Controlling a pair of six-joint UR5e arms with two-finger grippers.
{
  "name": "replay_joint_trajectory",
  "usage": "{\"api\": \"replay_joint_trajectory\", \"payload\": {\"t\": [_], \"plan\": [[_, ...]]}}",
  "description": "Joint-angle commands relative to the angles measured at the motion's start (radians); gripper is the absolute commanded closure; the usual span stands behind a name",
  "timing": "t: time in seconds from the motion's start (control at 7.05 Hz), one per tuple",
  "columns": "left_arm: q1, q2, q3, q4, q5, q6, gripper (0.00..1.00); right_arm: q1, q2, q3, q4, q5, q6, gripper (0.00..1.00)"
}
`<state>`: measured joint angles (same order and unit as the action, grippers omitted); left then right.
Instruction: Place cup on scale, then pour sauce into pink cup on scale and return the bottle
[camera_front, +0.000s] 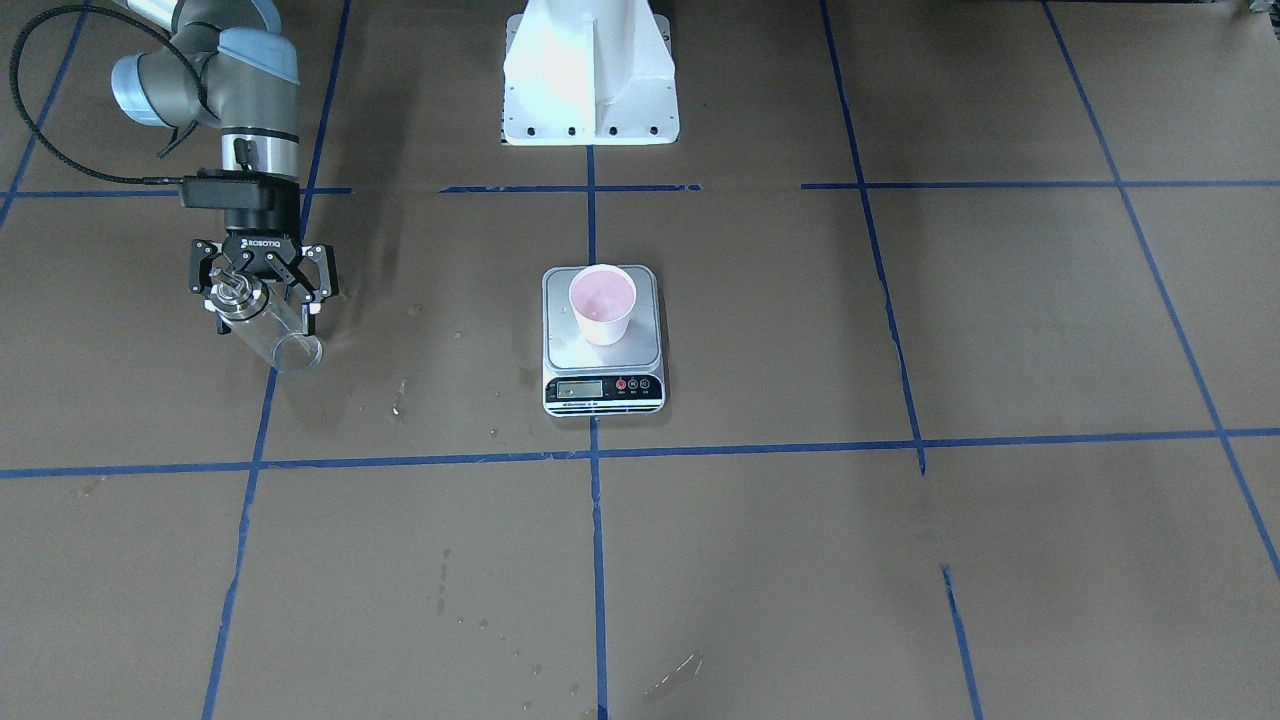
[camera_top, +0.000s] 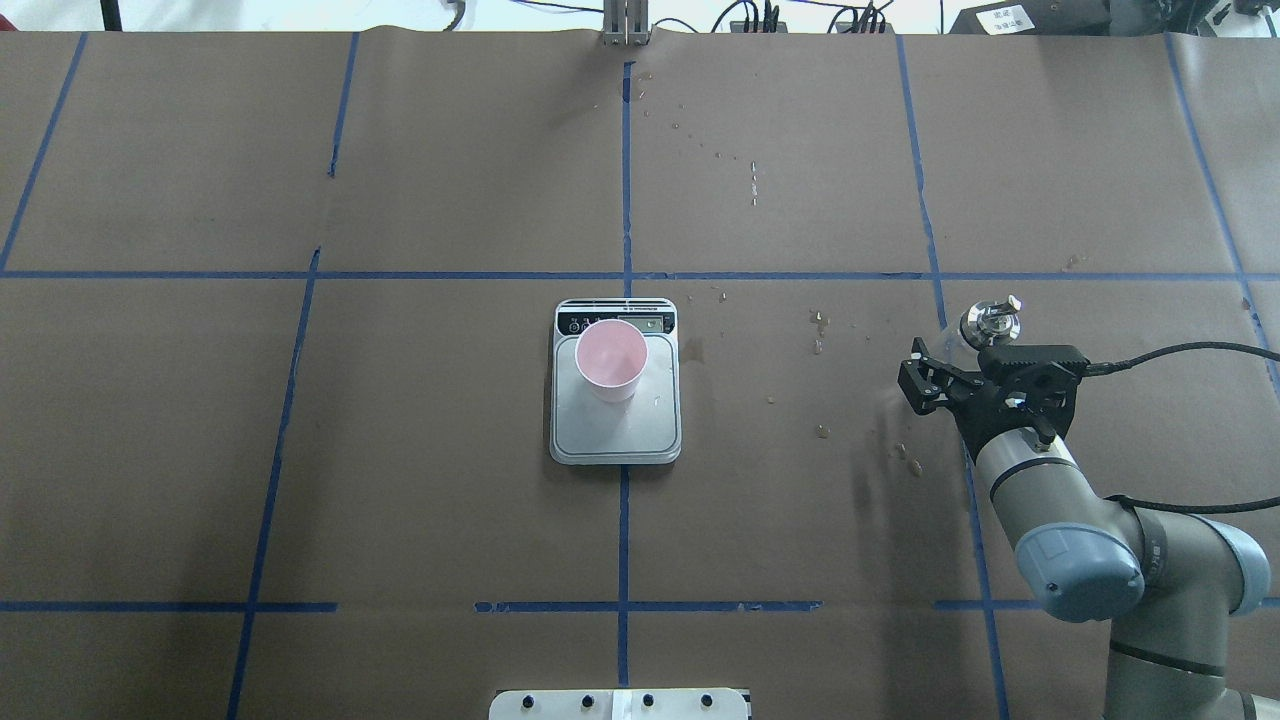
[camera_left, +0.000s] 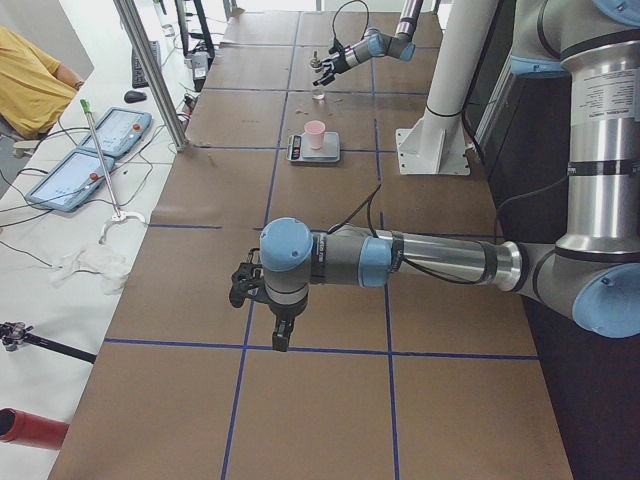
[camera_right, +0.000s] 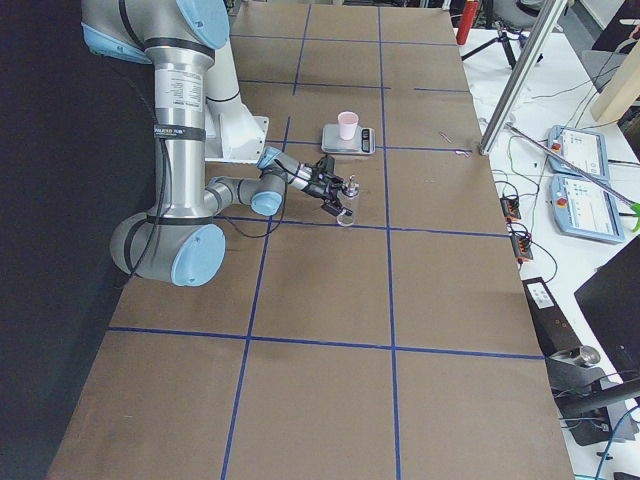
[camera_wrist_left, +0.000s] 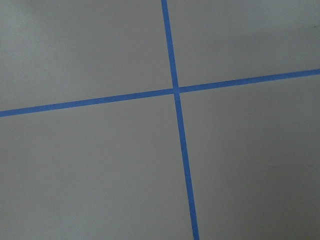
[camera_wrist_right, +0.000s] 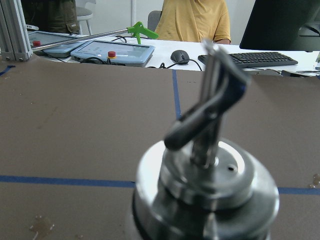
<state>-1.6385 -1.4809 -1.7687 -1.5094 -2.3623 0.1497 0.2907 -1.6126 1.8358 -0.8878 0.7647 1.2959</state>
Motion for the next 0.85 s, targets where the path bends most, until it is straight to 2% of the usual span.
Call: {"api": "replay_joint_trajectory", "payload": {"t": [0.0, 0.71], "plan": [[-0.001, 0.001, 0.000, 0.000, 0.000, -0.001, 0.00, -0.018, -0.009, 0.000, 0.001, -0.010, 0.009, 0.00], [0.000, 0.001, 0.000, 0.002, 0.000, 0.001, 0.00, -0.067, -0.039, 0.003, 0.003, -0.028, 0.026, 0.00]]}}
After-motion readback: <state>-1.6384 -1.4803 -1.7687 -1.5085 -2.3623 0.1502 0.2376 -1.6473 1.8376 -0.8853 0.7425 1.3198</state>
